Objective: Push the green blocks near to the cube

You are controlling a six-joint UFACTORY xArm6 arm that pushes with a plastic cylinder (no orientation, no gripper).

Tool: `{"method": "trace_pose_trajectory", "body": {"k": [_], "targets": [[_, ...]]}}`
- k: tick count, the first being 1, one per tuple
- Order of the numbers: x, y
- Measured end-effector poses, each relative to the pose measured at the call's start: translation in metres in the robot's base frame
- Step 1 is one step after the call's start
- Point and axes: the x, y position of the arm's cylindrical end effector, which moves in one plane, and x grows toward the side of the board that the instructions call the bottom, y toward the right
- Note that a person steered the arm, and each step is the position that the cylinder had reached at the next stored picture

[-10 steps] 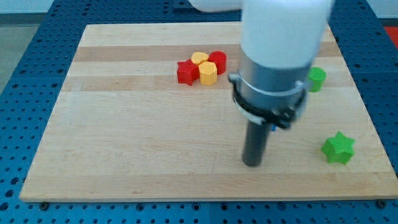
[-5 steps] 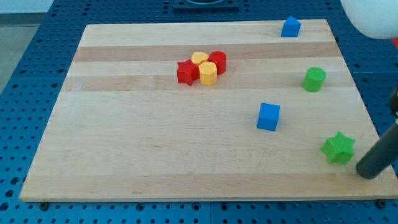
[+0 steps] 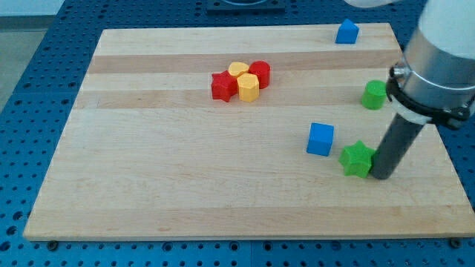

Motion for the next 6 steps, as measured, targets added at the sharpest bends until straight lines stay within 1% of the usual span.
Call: {"method": "trace_pose_trajectory", "body": {"k": [2, 3, 4, 5, 6], "targets": [[-0.012, -0.016], [-0.023, 0.022], [-0.051, 0.068], [-0.092, 0.088], [-0.132, 0.089]]}}
